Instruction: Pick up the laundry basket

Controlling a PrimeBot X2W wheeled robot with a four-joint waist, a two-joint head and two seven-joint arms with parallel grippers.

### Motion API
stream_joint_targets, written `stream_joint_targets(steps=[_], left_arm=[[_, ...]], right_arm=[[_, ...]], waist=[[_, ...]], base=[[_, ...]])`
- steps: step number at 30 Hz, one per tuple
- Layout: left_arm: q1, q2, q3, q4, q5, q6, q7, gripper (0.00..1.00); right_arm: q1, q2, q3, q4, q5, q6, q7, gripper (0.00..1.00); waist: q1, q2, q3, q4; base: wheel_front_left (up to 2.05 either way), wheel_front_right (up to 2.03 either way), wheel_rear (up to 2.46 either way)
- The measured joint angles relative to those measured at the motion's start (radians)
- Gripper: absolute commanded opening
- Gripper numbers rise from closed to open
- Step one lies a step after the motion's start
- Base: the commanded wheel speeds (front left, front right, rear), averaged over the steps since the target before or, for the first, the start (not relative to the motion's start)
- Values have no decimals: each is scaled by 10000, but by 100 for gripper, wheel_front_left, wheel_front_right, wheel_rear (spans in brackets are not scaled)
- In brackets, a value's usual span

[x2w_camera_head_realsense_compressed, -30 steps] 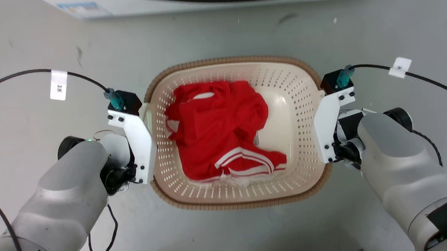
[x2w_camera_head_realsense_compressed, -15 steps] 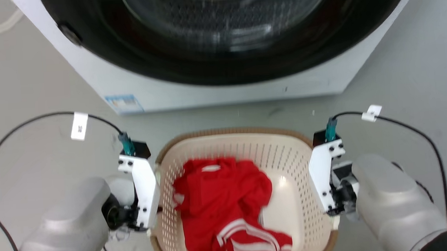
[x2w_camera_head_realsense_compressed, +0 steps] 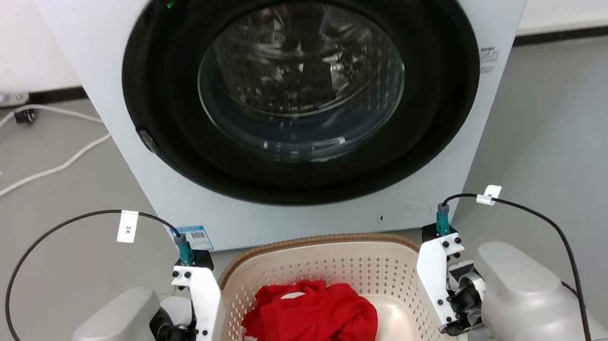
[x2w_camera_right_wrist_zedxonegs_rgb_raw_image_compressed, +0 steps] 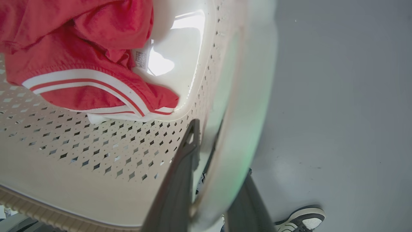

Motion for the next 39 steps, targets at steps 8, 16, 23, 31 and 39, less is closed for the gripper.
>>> stream_joint_targets(steps=[8,16,23,31,39], left_arm=[[205,-90,-44,219,2,2,389,0],[417,-161,-35,324,-242,2,665,0],[431,-207,-42,349,-261,4,725,0],[447,-211,-48,366,-341,4,805,0],[443,-205,-42,372,-407,4,855,0]], right_arm=[[230,-29,351,-385,466,-8,546,0],[399,-59,617,-389,800,-8,788,0],[395,-59,694,-259,913,-8,784,0],[395,-59,748,-96,1072,-8,796,0],[349,-59,823,-33,1200,-8,769,0]], waist=[[1,0,-645,-14],[3,0,-917,-55],[4,0,-991,-48],[4,0,-1059,-56],[5,0,-1047,-63]], base=[[0,0,0],[0,0,0],[0,0,0],[0,0,0],[0,0,0]])
